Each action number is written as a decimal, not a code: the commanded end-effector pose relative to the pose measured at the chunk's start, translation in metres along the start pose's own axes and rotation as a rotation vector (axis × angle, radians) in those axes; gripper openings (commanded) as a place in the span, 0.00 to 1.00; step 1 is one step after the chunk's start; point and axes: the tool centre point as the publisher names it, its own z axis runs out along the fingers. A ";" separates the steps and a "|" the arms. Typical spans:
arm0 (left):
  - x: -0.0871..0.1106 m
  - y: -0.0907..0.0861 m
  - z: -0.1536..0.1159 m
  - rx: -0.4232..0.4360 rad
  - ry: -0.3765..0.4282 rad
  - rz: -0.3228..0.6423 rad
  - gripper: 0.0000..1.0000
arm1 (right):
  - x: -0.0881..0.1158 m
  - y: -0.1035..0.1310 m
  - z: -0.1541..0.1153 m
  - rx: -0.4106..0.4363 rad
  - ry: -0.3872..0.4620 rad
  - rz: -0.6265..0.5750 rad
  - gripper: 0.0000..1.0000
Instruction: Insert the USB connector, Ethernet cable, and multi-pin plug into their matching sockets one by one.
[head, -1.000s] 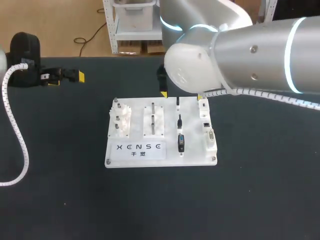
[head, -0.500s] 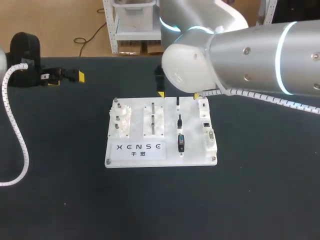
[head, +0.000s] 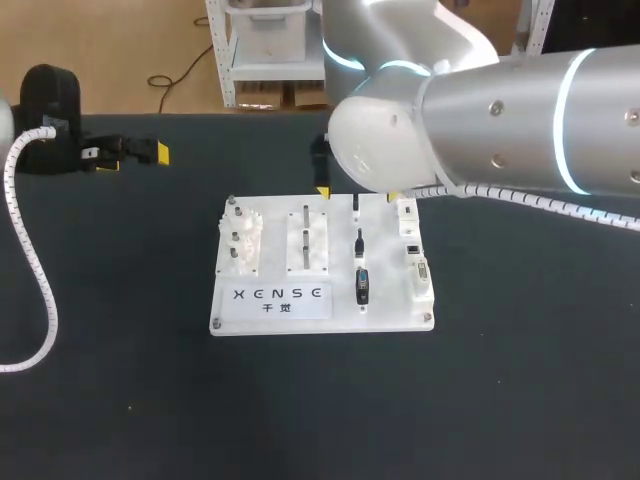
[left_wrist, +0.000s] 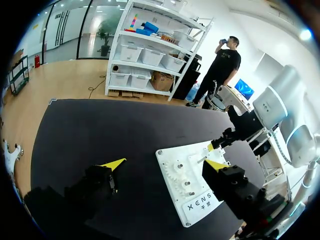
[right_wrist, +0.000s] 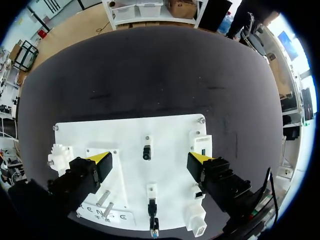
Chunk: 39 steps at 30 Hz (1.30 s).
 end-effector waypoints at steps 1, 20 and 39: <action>0.000 0.000 0.000 0.000 0.000 0.000 1.00 | 0.003 -0.002 0.008 -0.008 -0.015 0.001 1.00; 0.000 0.000 0.000 0.000 0.000 0.000 1.00 | -0.009 0.001 0.019 0.028 -0.025 0.007 0.37; 0.000 0.000 0.000 0.000 0.000 0.000 1.00 | -0.009 -0.001 0.015 0.026 -0.036 -0.016 0.00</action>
